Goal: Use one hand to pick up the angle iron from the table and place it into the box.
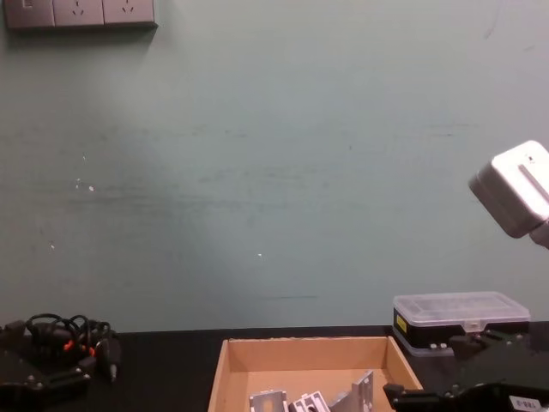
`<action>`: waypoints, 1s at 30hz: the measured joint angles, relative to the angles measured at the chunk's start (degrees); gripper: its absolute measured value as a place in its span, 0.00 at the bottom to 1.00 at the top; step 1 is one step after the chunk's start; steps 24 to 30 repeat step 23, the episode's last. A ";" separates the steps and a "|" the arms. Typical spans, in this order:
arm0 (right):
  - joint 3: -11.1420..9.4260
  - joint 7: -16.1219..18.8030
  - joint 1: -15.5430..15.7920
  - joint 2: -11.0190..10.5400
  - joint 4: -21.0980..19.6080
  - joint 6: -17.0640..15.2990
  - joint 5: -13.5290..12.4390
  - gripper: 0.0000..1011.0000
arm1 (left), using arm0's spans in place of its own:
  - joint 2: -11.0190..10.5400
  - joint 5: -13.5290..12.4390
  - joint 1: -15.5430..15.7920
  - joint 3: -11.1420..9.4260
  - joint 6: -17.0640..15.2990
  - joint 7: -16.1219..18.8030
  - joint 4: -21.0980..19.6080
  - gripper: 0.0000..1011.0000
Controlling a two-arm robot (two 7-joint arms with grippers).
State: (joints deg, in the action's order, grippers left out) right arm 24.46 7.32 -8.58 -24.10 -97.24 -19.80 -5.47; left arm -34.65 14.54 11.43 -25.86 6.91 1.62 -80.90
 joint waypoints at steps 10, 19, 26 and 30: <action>0.05 0.32 -0.16 -0.04 0.01 -0.06 -0.23 0.99 | 0.00 0.00 0.00 0.00 0.00 0.00 0.00 1.00; 0.08 0.41 -0.21 -0.07 0.05 -0.09 -0.32 0.99 | 0.00 0.00 0.00 0.00 0.00 0.00 0.00 1.00; 0.08 0.44 -0.22 -0.07 0.06 -0.09 -0.34 0.99 | 0.00 0.00 0.00 0.00 0.00 0.00 0.00 1.00; 0.08 0.44 -0.22 -0.07 0.06 -0.09 -0.34 0.99 | 0.00 0.00 0.00 0.00 0.00 0.00 0.00 1.00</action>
